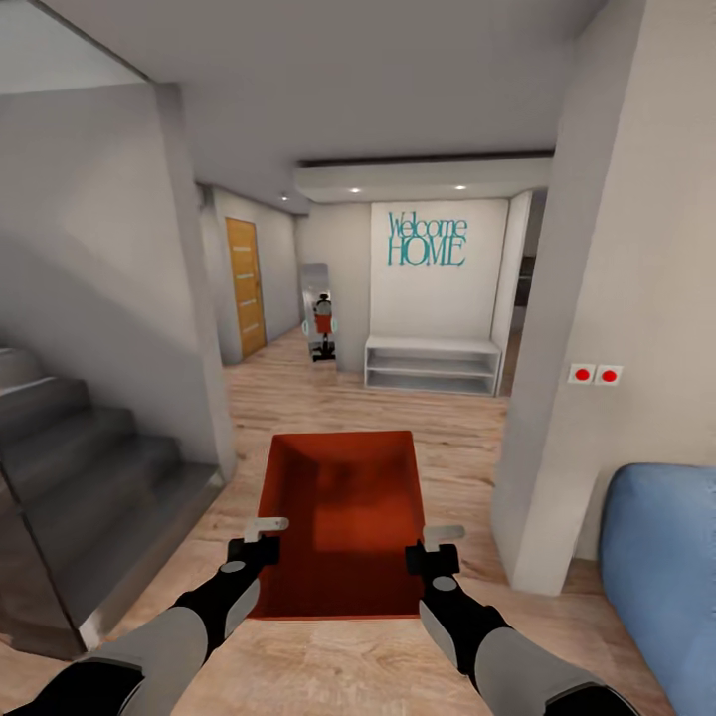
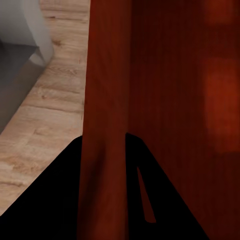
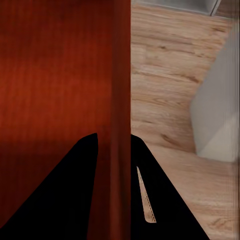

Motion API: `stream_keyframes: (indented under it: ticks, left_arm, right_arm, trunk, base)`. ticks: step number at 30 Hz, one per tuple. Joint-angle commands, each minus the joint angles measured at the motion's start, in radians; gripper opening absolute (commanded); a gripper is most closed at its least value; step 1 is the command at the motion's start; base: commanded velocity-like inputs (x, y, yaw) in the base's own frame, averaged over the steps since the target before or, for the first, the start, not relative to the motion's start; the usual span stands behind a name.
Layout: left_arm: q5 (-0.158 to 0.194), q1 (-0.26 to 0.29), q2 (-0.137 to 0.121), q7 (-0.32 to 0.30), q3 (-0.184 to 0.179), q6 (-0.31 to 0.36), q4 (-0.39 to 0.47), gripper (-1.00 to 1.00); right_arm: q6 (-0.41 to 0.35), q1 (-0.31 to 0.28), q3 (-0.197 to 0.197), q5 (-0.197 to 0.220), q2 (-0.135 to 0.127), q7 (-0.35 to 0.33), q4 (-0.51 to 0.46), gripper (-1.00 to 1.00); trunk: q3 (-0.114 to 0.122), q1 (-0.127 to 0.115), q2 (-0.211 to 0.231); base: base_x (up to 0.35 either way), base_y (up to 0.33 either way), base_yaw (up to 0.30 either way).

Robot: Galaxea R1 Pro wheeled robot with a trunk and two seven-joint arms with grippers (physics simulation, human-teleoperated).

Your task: Move the two storage containers from the living room to the garage. In the garage, place one container on the floor and stack the other container on top of it (either order is fine).

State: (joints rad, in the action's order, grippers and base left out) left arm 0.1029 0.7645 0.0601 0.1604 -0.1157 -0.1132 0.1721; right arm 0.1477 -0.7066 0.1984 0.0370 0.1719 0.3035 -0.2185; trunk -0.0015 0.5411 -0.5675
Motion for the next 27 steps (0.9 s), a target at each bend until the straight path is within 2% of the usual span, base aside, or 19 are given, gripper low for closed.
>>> stream_keyframes:
  ticks: [1, 6, 27]
  left_arm:
    - [0.014, 0.001, -0.005, 0.110, 0.059, -0.028, 0.003, -1.00]
    - [0.013, 0.001, -0.005, 0.110, 0.059, -0.028, 0.003, -1.00]
    - [0.014, 0.001, -0.005, 0.110, 0.060, -0.028, 0.003, -1.00]
  right_arm:
    - [0.007, 0.000, -0.047, 0.022, -0.071, 0.009, 0.004, -1.00]
    - [0.007, 0.000, -0.047, 0.022, -0.071, 0.008, 0.004, -1.00]
    - [0.007, 0.000, -0.047, 0.023, -0.072, 0.008, 0.004, -1.00]
  trunk:
    - [0.000, 0.001, 0.000]
    - [0.000, 0.001, 0.000]
    - [0.000, 0.001, 0.000]
  base:
    - [0.324, 0.000, -0.270]
    - [0.324, 0.000, -0.158]
    - [0.324, 0.000, -0.002]
